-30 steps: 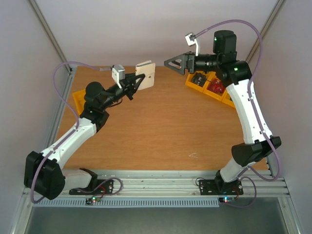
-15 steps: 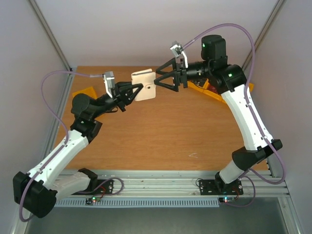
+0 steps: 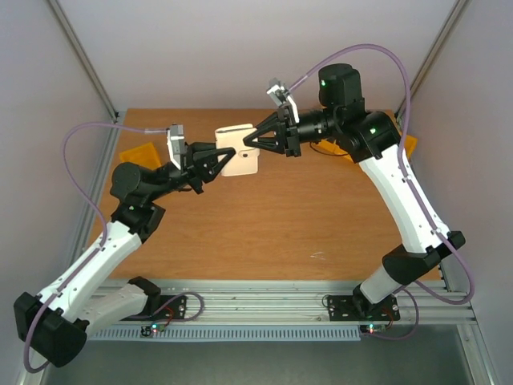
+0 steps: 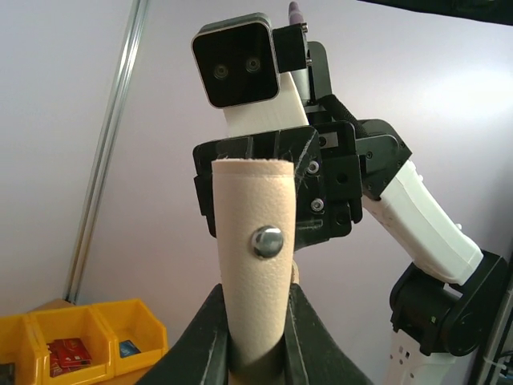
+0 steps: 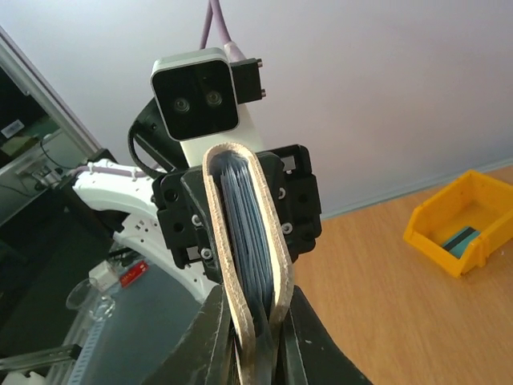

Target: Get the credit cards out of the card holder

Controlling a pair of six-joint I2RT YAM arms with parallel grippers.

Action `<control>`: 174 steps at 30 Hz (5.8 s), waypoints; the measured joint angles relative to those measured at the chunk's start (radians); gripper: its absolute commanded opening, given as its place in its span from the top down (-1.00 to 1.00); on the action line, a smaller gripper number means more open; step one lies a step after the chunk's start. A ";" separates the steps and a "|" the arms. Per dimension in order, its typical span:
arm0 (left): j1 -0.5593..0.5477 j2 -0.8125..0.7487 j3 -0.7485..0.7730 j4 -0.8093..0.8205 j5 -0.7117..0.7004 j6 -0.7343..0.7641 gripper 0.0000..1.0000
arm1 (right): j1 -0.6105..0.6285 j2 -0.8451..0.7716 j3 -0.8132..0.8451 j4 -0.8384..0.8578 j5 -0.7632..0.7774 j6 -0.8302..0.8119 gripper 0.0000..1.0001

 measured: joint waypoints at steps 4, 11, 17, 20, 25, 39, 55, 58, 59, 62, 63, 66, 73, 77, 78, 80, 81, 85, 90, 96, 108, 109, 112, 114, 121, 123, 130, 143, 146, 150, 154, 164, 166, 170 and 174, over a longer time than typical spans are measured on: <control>-0.005 -0.010 -0.003 -0.011 -0.009 0.007 0.21 | 0.005 -0.022 -0.009 -0.027 0.010 -0.017 0.98; -0.003 -0.047 -0.014 -0.056 0.036 0.121 0.76 | 0.005 0.045 0.216 -0.302 0.051 -0.159 0.97; -0.001 -0.041 -0.014 -0.087 0.060 0.151 1.00 | 0.004 0.071 0.248 -0.358 0.069 -0.209 0.97; 0.000 -0.041 -0.014 -0.098 0.060 0.155 1.00 | 0.006 0.070 0.248 -0.363 0.089 -0.210 0.98; 0.002 -0.041 -0.014 -0.114 0.059 0.155 0.73 | 0.005 0.069 0.231 -0.349 0.085 -0.207 0.97; -0.026 -0.016 -0.011 -0.134 0.082 0.161 0.99 | 0.032 0.081 0.212 -0.299 0.066 -0.177 0.98; -0.028 -0.019 -0.045 -0.286 -0.163 0.198 1.00 | 0.191 -0.032 0.039 -0.186 0.894 -0.092 0.30; -0.028 -0.019 -0.045 -0.299 -0.212 0.217 0.99 | 0.267 -0.073 -0.052 -0.123 1.067 -0.087 0.26; -0.028 -0.019 -0.045 -0.301 -0.220 0.220 1.00 | 0.287 -0.077 -0.067 -0.107 1.099 -0.085 0.22; -0.028 -0.019 -0.045 -0.307 -0.241 0.230 0.99 | 0.359 -0.070 -0.080 -0.061 1.191 -0.081 0.19; -0.028 -0.019 -0.045 -0.307 -0.244 0.233 0.99 | 0.370 -0.066 -0.080 -0.051 1.208 -0.077 0.20; -0.028 -0.019 -0.045 -0.308 -0.253 0.239 1.00 | 0.394 -0.050 -0.080 -0.014 1.264 -0.051 0.24; -0.026 -0.019 -0.045 -0.336 -0.290 0.239 0.99 | 0.393 -0.009 -0.071 -0.003 1.306 0.002 0.17; -0.026 -0.019 -0.045 -0.348 -0.309 0.240 1.00 | 0.392 0.001 -0.071 -0.007 1.299 0.041 0.17; -0.026 -0.019 -0.045 -0.349 -0.312 0.241 1.00 | 0.392 0.002 -0.071 -0.009 1.299 0.051 0.15; -0.027 -0.019 -0.045 -0.351 -0.315 0.243 0.99 | 0.392 0.003 -0.071 -0.018 1.299 0.066 0.10; -0.027 -0.019 -0.045 -0.351 -0.315 0.243 0.99 | 0.392 0.003 -0.071 -0.022 1.299 0.073 0.08; -0.027 -0.019 -0.045 -0.351 -0.319 0.242 0.99 | 0.392 0.006 -0.071 -0.027 1.288 0.092 0.08; -0.027 -0.019 -0.047 -0.366 -0.328 0.242 1.00 | 0.393 0.019 -0.070 -0.034 1.303 0.103 0.02; -0.026 -0.016 -0.051 -0.377 -0.353 0.242 1.00 | 0.393 0.036 -0.074 -0.035 1.337 0.111 0.03; -0.023 -0.003 -0.077 -0.374 -0.389 0.240 0.99 | 0.399 0.077 -0.077 -0.048 1.401 0.125 0.52; -0.023 -0.003 -0.079 -0.374 -0.391 0.240 0.99 | 0.399 0.079 -0.077 -0.049 1.401 0.124 0.57; -0.022 -0.003 -0.084 -0.374 -0.399 0.244 0.99 | 0.399 0.087 -0.077 -0.051 1.396 0.127 0.86; -0.022 -0.003 -0.086 -0.375 -0.405 0.248 0.99 | 0.399 0.089 -0.077 -0.051 1.387 0.128 0.97; -0.028 -0.007 -0.089 -0.328 -0.412 0.275 1.00 | 0.333 0.090 -0.128 -0.088 1.415 0.138 0.98; -0.036 -0.007 -0.090 -0.330 -0.407 0.281 1.00 | 0.313 0.088 -0.152 -0.085 1.408 0.140 0.98; -0.037 -0.007 -0.105 -0.351 -0.385 0.293 1.00 | 0.231 0.004 -0.243 -0.051 1.252 0.088 0.76; 0.027 -0.041 -0.105 -0.214 0.026 0.240 1.00 | 0.053 -0.157 -0.257 -0.088 0.563 -0.147 -0.16; 0.034 -0.041 -0.104 -0.203 0.076 0.234 0.99 | 0.053 -0.155 -0.256 -0.090 0.488 -0.158 -0.10; 0.038 -0.039 -0.104 -0.180 0.120 0.235 0.99 | 0.053 -0.151 -0.253 -0.092 0.439 -0.174 -0.06; 0.045 -0.035 -0.100 -0.166 0.157 0.243 0.99 | 0.046 -0.151 -0.237 -0.122 0.416 -0.227 -0.06; 0.049 -0.033 -0.097 -0.132 0.216 0.262 1.00 | 0.023 -0.116 -0.120 -0.260 0.395 -0.310 0.01; 0.049 -0.031 -0.094 -0.129 0.220 0.267 1.00 | 0.023 -0.110 -0.119 -0.263 0.378 -0.310 -0.02; 0.049 -0.028 -0.093 -0.127 0.228 0.269 1.00 | 0.034 -0.091 -0.112 -0.266 0.356 -0.309 -0.07; 0.051 -0.028 -0.093 -0.126 0.236 0.269 0.99 | 0.041 -0.071 -0.106 -0.269 0.322 -0.307 -0.21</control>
